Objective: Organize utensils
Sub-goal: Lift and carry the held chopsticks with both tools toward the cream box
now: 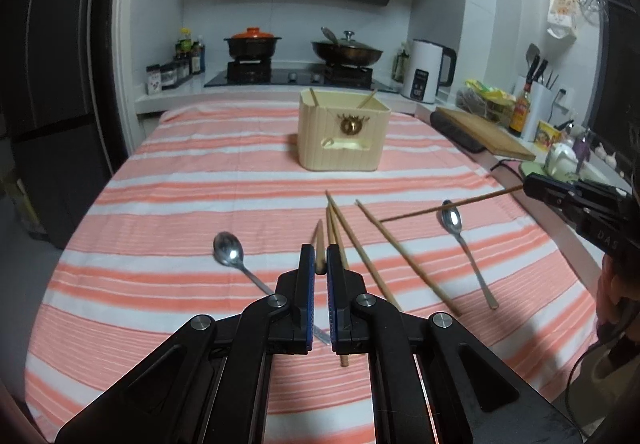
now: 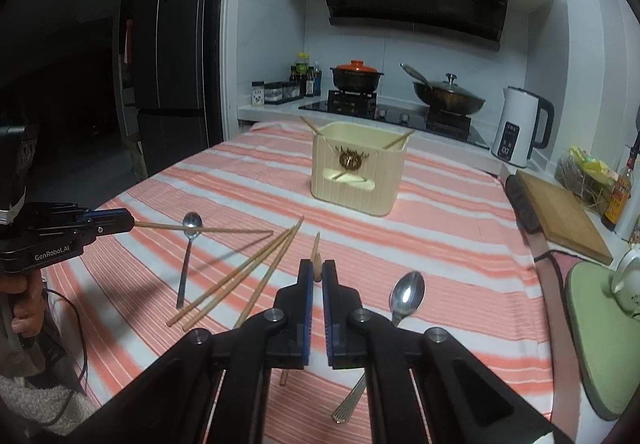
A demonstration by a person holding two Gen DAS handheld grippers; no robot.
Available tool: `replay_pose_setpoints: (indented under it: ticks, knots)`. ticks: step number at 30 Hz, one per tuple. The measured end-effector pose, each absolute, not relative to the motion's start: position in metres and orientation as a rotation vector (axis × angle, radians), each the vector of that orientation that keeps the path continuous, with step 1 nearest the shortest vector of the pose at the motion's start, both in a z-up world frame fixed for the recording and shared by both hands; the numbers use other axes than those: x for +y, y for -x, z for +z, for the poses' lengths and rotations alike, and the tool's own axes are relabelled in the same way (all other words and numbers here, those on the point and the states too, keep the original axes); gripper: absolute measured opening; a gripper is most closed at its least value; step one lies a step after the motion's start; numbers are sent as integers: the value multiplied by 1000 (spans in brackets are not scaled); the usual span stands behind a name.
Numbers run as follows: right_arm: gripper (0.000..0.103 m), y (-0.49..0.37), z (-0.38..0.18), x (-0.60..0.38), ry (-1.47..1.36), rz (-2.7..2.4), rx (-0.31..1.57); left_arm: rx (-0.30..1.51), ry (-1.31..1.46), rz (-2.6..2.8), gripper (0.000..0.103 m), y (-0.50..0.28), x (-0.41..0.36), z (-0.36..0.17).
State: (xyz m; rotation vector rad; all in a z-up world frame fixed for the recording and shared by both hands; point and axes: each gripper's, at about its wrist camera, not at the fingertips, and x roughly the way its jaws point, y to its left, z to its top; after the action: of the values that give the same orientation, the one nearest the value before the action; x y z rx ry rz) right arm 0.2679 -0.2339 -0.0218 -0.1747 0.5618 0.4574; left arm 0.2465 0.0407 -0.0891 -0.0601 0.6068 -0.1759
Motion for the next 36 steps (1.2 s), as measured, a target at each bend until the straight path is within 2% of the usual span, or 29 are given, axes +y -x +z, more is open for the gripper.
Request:
replay_pose_setpoints:
  ticks: [19, 36]
  knots:
    - [4, -261, 35, -240, 86, 444, 436, 520, 124, -242, 4, -240, 52, -37]
    - [4, -267, 56, -242, 61, 451, 395, 493, 143, -288, 3, -255, 51, -15]
